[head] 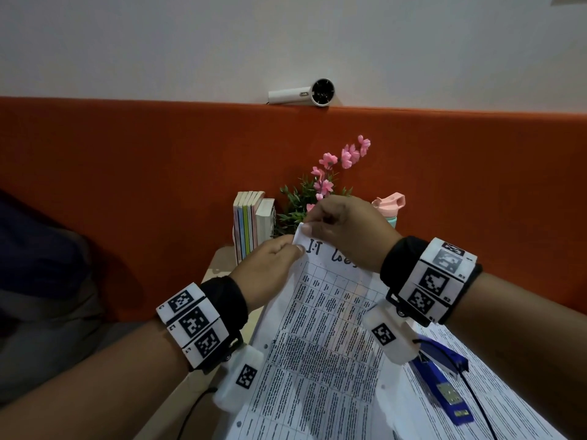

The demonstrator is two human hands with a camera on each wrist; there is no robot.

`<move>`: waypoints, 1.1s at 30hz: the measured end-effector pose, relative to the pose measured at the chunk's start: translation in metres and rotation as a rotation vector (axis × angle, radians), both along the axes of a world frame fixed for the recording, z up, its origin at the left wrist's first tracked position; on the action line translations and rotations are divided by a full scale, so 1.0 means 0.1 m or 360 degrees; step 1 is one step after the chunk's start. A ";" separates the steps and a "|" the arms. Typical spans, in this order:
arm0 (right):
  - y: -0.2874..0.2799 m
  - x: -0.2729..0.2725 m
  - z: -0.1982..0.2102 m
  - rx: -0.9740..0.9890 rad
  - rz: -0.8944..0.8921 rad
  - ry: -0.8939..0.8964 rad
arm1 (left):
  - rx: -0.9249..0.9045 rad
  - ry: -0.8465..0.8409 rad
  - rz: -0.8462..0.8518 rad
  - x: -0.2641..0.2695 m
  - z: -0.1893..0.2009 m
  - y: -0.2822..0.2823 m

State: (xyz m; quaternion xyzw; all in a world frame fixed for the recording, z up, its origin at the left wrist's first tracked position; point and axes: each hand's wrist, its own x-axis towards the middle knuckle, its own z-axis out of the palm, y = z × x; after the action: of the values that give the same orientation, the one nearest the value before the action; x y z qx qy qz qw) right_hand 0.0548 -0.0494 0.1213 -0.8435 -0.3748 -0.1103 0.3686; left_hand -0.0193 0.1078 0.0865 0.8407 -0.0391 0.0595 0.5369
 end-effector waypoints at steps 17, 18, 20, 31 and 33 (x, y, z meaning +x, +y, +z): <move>-0.04 0.00 0.05 -0.0383 0.0141 -0.0064 | 0.0166 -0.0063 -0.0074 0.06 -0.19 0.02; -0.04 0.00 0.06 -0.0402 0.0152 -0.0077 | 0.0217 -0.0100 -0.0063 0.05 -0.21 0.02; -0.02 -0.01 0.07 -0.0452 0.0205 -0.0130 | 0.0258 -0.0158 -0.0046 0.06 -0.22 0.04; -0.02 0.02 0.08 -0.0429 0.0178 -0.0097 | 0.0343 -0.0165 -0.0147 0.05 -0.35 0.10; -0.02 0.05 0.07 -0.0498 0.0158 -0.0097 | 0.0382 -0.0208 -0.0120 0.06 -0.37 0.10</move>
State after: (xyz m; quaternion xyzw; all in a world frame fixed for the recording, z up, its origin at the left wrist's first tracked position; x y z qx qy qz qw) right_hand 0.0596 -0.0518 0.1280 -0.8673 -0.4397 -0.0578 0.2261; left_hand -0.0130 0.1182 0.0497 0.8911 -0.1125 0.0888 0.4306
